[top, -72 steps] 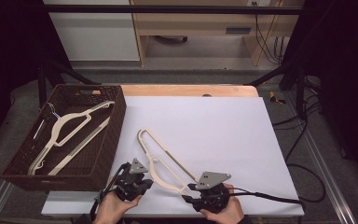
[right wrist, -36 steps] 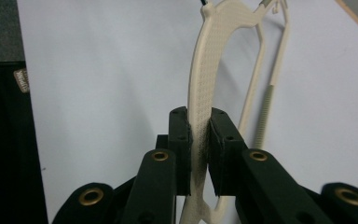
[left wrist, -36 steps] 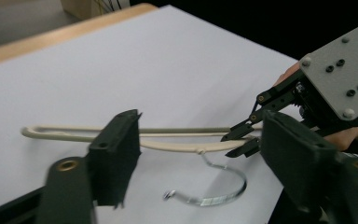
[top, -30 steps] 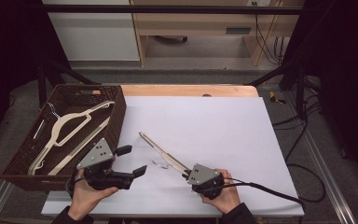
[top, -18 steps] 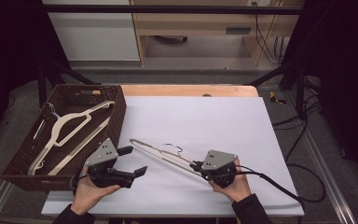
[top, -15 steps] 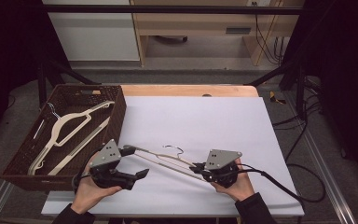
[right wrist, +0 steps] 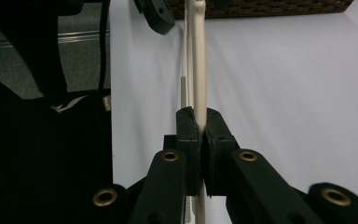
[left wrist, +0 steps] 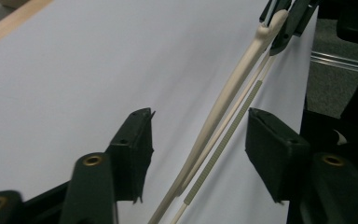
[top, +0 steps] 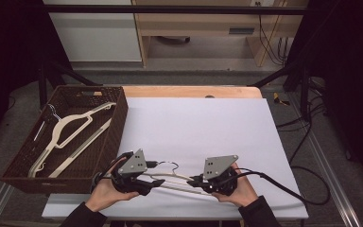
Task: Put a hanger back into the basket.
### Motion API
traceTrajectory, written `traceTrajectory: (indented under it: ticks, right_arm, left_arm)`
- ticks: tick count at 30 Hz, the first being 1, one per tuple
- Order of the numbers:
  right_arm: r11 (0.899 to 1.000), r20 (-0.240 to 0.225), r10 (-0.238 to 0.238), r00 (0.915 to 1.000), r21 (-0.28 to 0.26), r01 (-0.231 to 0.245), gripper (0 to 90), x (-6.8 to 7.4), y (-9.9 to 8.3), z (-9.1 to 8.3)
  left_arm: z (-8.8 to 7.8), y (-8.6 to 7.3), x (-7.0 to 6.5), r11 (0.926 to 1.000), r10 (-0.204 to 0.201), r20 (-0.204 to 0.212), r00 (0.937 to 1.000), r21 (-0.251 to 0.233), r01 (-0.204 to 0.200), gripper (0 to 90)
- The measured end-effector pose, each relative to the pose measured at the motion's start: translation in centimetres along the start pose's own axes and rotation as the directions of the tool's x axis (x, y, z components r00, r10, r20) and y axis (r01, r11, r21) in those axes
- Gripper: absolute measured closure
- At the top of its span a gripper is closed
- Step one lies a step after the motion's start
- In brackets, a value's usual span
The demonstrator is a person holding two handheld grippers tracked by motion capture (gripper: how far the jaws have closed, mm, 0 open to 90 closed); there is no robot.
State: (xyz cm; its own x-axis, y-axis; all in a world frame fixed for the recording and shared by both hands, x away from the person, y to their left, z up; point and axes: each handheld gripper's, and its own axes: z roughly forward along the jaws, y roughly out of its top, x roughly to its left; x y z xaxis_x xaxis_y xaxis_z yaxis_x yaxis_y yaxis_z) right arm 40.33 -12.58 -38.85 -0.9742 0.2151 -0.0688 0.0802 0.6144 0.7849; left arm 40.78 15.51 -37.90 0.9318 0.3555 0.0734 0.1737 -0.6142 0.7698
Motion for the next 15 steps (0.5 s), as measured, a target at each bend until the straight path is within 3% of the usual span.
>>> traceTrajectory:
  ticks: [5,10,11,15]
  right_arm:
    - [1.0,-0.015,0.003,0.9999,-0.008,-0.003,87.1,-0.03,0.0,-0.08]
    - [1.0,-0.007,0.012,0.9999,-0.003,-0.012,85.9,-0.16,-0.02,0.09]
    - [1.0,0.028,0.029,0.9992,-0.013,-0.028,83.3,-0.38,-0.01,0.05]
    - [0.997,0.079,0.068,0.9945,-0.026,-0.066,76.1,-0.82,0.12,-0.18]
  left_arm:
    - [0.4,-0.04,-0.26,1.0,0.0,0.013,0.9999,0.009,0.0,70.1]
    - [0.37,-0.15,-0.33,0.9997,-0.017,0.006,0.9998,0.02,0.017,75.9]
    - [0.36,-0.19,-0.47,0.9994,-0.025,0.025,0.9994,0.023,0.025,78.0]
    - [0.24,-0.12,-0.69,0.9977,-0.067,0.068,0.9955,0.006,0.067,82.5]
